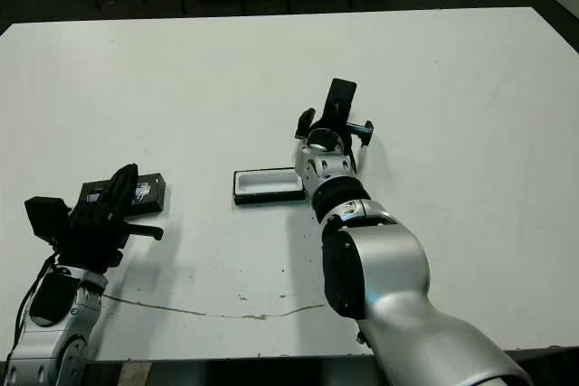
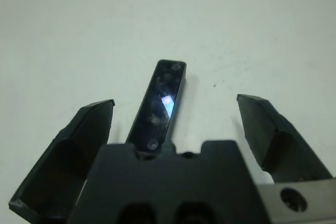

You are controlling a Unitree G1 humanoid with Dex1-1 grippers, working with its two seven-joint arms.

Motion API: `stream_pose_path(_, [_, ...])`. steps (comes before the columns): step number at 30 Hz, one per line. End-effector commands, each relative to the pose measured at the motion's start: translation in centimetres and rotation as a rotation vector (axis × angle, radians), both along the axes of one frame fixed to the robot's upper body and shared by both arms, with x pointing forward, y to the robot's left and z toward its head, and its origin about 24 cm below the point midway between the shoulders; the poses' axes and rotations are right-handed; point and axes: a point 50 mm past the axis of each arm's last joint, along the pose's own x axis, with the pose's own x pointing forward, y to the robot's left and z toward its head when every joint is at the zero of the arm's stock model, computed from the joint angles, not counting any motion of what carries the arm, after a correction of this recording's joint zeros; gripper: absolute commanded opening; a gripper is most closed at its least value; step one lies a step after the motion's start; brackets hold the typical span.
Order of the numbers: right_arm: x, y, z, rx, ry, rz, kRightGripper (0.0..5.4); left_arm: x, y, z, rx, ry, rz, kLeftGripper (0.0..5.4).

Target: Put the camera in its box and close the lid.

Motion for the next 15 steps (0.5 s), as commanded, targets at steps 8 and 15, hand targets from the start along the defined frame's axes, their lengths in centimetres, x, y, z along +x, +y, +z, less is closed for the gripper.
stream_pose_path(8, [-0.60, -0.36, -1.33, -0.039, 0.053, -0.007, 5.39, -0.29, 0.20, -0.45, 0.015, 0.032, 0.007, 0.00])
stream_pose_path(15, [-0.72, -0.52, -1.59, -0.037, 0.085, -0.023, 5.39, -0.33, 0.16, -0.45, 0.009, 0.032, 0.003, 0.00])
